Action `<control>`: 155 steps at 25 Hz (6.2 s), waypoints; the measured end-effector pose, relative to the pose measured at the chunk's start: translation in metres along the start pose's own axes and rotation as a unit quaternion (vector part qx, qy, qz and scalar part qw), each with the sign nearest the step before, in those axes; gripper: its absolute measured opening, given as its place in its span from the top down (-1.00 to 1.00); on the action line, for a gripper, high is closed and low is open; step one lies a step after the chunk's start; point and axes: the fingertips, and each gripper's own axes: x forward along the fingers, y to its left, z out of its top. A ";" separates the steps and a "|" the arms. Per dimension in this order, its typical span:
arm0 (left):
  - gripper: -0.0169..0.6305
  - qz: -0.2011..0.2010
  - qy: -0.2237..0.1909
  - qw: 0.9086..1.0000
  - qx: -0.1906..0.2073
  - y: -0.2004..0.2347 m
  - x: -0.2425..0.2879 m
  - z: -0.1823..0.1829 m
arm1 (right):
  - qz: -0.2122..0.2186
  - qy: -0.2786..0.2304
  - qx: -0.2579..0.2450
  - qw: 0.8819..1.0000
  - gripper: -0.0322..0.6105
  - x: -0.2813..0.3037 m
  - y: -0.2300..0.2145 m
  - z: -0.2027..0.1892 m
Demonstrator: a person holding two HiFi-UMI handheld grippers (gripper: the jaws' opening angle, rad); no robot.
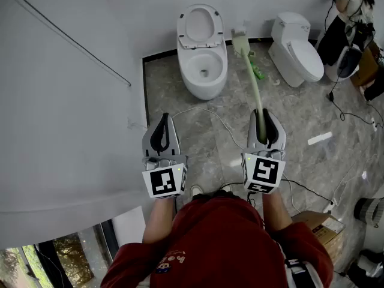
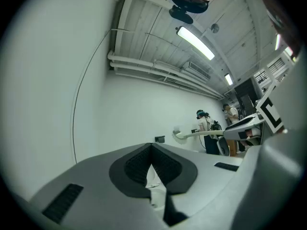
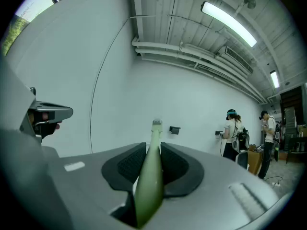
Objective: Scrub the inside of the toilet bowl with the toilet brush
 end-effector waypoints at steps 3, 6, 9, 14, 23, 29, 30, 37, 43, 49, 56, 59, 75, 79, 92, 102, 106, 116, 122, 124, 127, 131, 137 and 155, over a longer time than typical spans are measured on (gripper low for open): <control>0.93 -0.001 -0.002 1.000 0.001 -0.008 0.007 0.001 | 0.000 -0.001 0.002 1.000 0.58 0.005 -0.008 -0.002; 0.93 -0.002 -0.003 1.000 0.001 -0.017 0.011 0.001 | 0.000 -0.001 0.003 1.000 0.58 0.005 -0.017 -0.006; 0.93 -0.001 -0.001 1.000 0.002 -0.027 0.012 0.001 | -0.002 -0.001 0.008 1.000 0.58 0.004 -0.029 -0.009; 0.93 -0.003 0.002 1.000 0.004 -0.048 0.017 0.003 | 0.000 0.005 0.012 1.000 0.58 0.005 -0.047 -0.018; 0.93 0.000 0.022 1.000 0.009 -0.092 0.023 -0.013 | 0.024 0.016 0.028 0.999 0.57 0.004 -0.073 -0.048; 0.93 0.004 0.033 0.999 0.006 -0.084 0.042 -0.021 | 0.027 0.028 0.028 0.999 0.58 0.026 -0.073 -0.054; 0.93 0.005 0.034 0.999 0.007 -0.082 0.046 -0.023 | 0.026 0.028 0.027 0.999 0.58 0.031 -0.071 -0.054; 0.93 0.007 0.027 1.000 0.001 -0.051 0.088 -0.038 | 0.029 0.030 0.008 0.999 0.58 0.077 -0.053 -0.053; 0.93 0.003 0.026 1.000 -0.007 -0.005 0.144 -0.047 | 0.027 0.040 -0.004 0.999 0.57 0.140 -0.026 -0.042; 0.93 -0.008 0.034 0.999 -0.009 0.052 0.204 -0.064 | 0.016 0.058 -0.012 0.998 0.57 0.208 0.007 -0.035; 0.93 -0.020 0.034 0.999 -0.028 0.104 0.251 -0.085 | 0.004 0.077 -0.021 0.997 0.58 0.260 0.041 -0.038; 0.93 -0.029 0.036 0.998 -0.031 0.110 0.263 -0.090 | 0.010 0.075 -0.024 0.997 0.57 0.274 0.050 -0.035; 0.93 -0.053 0.064 0.996 -0.016 0.072 0.385 -0.143 | 0.021 0.129 0.022 0.991 0.58 0.384 0.007 -0.112; 0.93 -0.048 0.074 0.996 -0.009 0.063 0.432 -0.156 | 0.030 0.151 0.041 0.987 0.58 0.423 -0.011 -0.132; 0.93 -0.046 0.102 0.994 -0.014 0.026 0.520 -0.242 | 0.108 0.234 0.035 0.966 0.58 0.502 -0.024 -0.231; 0.93 -0.046 0.158 0.986 -0.036 0.044 0.534 -0.366 | 0.142 0.318 0.013 0.937 0.58 0.532 0.032 -0.356; 0.93 -0.059 0.169 0.983 -0.045 0.050 0.534 -0.415 | 0.138 0.350 0.009 0.926 0.58 0.538 0.056 -0.409; 0.93 -0.085 0.216 0.970 -0.066 0.053 0.521 -0.526 | 0.110 0.435 0.019 0.893 0.58 0.536 0.095 -0.526; 0.93 -0.092 0.234 0.965 -0.069 0.055 0.513 -0.559 | 0.100 0.456 0.004 0.884 0.58 0.531 0.097 -0.551; 0.93 -0.092 0.237 0.965 -0.071 0.057 0.511 -0.563 | 0.094 0.461 -0.012 0.883 0.58 0.529 0.093 -0.554; 0.93 -0.091 0.241 0.963 -0.073 0.059 0.513 -0.567 | 0.085 0.467 -0.028 0.879 0.58 0.530 0.086 -0.561; 0.93 -0.087 0.244 0.963 -0.072 0.064 0.514 -0.571 | 0.097 0.484 -0.004 0.870 0.58 0.524 0.104 -0.571; 0.93 -0.085 0.254 0.961 -0.073 0.066 0.513 -0.573 | 0.106 0.515 0.210 0.824 0.58 0.508 0.141 -0.562; 0.93 -0.091 0.256 0.959 -0.080 0.064 0.513 -0.577 | 0.053 0.466 0.022 0.883 0.58 0.525 0.075 -0.552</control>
